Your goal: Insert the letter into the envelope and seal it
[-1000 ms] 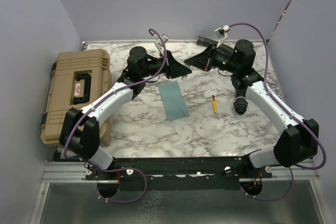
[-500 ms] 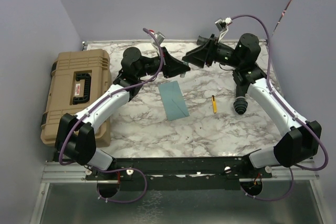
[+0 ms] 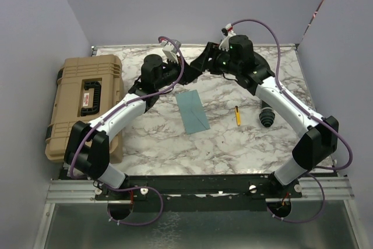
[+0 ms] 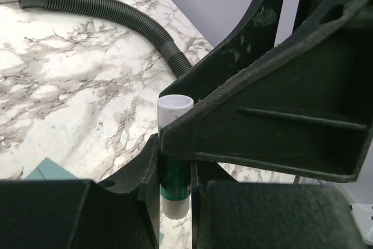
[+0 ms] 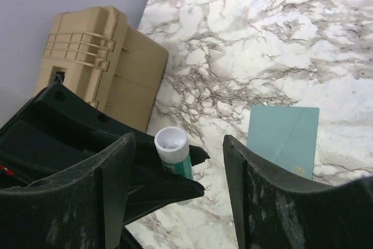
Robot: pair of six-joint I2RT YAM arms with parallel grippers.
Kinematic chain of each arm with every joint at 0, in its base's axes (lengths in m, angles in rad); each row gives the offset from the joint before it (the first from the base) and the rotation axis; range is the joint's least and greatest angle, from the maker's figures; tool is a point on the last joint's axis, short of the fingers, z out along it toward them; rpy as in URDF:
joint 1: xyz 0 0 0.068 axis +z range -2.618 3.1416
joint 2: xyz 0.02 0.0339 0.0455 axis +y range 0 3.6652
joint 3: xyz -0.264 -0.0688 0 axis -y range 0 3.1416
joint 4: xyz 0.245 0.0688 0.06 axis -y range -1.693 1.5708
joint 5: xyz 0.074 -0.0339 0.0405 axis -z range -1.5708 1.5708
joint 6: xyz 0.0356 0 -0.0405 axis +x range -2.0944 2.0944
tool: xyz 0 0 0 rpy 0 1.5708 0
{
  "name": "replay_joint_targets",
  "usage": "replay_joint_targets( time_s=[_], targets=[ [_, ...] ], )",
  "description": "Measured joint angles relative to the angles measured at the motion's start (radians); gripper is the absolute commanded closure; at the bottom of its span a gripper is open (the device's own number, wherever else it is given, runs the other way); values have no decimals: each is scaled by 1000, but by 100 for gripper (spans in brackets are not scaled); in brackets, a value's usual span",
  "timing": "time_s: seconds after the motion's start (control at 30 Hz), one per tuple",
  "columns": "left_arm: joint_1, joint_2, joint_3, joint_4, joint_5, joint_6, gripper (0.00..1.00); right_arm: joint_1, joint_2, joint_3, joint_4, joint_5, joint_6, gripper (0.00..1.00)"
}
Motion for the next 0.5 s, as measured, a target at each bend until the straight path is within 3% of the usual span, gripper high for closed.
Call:
replay_joint_targets(
  time_s=[0.17, 0.4, 0.5],
  targets=[
    [0, 0, 0, -14, -11, 8, 100, 10, 14, 11, -20, 33, -11, 55],
    [0, 0, -8, -15, -12, 13, 100, 10, 14, 12, -12, 49, -18, 56],
    [0, 0, -24, -14, -11, 13, 100, 10, 17, 13, -12, 49, -18, 70]
  ],
)
